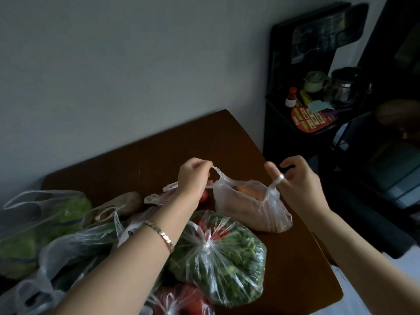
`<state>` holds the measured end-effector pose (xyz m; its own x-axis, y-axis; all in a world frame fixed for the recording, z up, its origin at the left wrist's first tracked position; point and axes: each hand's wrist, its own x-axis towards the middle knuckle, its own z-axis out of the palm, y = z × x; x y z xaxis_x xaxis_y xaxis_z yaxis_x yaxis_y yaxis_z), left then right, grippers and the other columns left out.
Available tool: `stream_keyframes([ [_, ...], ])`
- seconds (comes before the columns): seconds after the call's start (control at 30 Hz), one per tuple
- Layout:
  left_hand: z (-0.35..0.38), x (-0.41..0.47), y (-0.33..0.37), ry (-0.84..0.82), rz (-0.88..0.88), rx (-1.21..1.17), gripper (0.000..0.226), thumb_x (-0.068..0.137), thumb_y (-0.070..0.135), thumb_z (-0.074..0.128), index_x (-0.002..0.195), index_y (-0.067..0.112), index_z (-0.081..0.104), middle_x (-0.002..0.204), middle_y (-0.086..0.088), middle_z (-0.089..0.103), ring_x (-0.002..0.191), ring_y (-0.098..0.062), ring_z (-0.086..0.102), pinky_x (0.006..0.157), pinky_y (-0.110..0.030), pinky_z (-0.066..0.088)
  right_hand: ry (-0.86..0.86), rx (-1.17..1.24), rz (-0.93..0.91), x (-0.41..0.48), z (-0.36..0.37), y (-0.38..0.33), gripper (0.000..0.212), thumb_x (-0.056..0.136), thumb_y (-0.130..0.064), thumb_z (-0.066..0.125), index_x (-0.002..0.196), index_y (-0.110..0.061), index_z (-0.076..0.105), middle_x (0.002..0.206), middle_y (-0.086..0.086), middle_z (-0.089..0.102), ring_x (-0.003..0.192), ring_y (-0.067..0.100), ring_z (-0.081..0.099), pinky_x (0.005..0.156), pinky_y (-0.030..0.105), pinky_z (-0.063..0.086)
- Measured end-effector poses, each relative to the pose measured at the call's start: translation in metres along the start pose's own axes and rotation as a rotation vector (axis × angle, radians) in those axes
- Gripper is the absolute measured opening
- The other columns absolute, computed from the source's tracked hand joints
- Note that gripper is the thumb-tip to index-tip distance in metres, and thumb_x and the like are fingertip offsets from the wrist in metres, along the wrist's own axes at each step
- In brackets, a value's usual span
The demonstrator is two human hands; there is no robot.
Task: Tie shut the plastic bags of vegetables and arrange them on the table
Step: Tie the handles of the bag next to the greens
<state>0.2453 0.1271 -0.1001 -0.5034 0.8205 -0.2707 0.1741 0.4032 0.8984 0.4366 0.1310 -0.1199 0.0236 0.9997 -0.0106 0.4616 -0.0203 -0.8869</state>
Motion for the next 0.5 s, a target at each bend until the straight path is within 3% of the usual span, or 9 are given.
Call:
stream_keyframes([
  [0.1,0.004,-0.005,0.000,-0.073,0.025,-0.068,0.025,0.087,0.012,0.056,0.062,0.011,0.053,0.057,-0.001,0.047,0.048,-0.010,0.047,0.051,-0.022,0.048,-0.074,0.094,0.046,0.005,-0.001,-0.004,0.032,0.073,-0.047,0.067,0.091,-0.022,0.057,0.077,0.000,0.067,0.070,0.010,0.064,0.053,0.018,0.045],
  [0.17,0.004,-0.007,-0.001,-0.118,0.030,-0.100,0.026,0.087,0.012,0.057,0.062,0.011,0.054,0.056,-0.001,0.049,0.050,-0.012,0.051,0.055,-0.024,0.045,-0.067,0.134,0.013,0.005,-0.003,-0.005,0.020,0.073,-0.034,0.072,0.083,-0.023,0.058,0.067,-0.008,0.068,0.062,0.002,0.065,0.050,0.012,0.046],
  [0.27,0.004,-0.009,-0.006,-0.156,0.009,-0.190,0.024,0.087,0.010,0.056,0.063,0.010,0.055,0.060,-0.002,0.051,0.052,-0.011,0.054,0.057,-0.023,0.044,-0.123,0.303,0.043,0.005,-0.006,-0.003,0.007,0.083,-0.017,0.064,0.087,-0.011,0.065,0.063,-0.007,0.069,0.057,-0.003,0.065,0.052,0.008,0.050],
  [0.33,0.004,-0.011,-0.012,-0.162,0.014,-0.233,0.025,0.086,0.008,0.058,0.061,0.012,0.058,0.060,-0.002,0.053,0.049,-0.007,0.055,0.062,-0.027,0.044,-0.181,0.371,0.064,0.005,-0.009,-0.006,0.011,0.087,-0.009,0.057,0.093,-0.006,0.066,0.073,0.000,0.070,0.058,0.001,0.067,0.060,0.015,0.055],
  [0.43,0.006,-0.011,-0.017,-0.184,0.053,-0.273,0.032,0.082,0.011,0.062,0.052,0.022,0.063,0.057,0.003,0.057,0.060,-0.012,0.058,0.070,-0.030,0.044,-0.262,0.210,-0.071,0.003,-0.012,-0.011,0.022,0.089,0.004,0.049,0.099,-0.011,0.063,0.084,-0.001,0.068,0.052,-0.003,0.060,0.053,0.008,0.048],
  [0.5,0.008,-0.012,-0.016,-0.197,0.066,-0.289,0.022,0.074,0.019,0.064,0.053,0.025,0.065,0.058,0.006,0.059,0.070,-0.016,0.056,0.075,-0.032,0.042,-0.307,0.148,-0.131,0.001,-0.015,-0.014,0.029,0.090,0.006,0.045,0.100,-0.015,0.063,0.085,-0.001,0.068,0.054,0.004,0.057,0.052,0.011,0.046],
])
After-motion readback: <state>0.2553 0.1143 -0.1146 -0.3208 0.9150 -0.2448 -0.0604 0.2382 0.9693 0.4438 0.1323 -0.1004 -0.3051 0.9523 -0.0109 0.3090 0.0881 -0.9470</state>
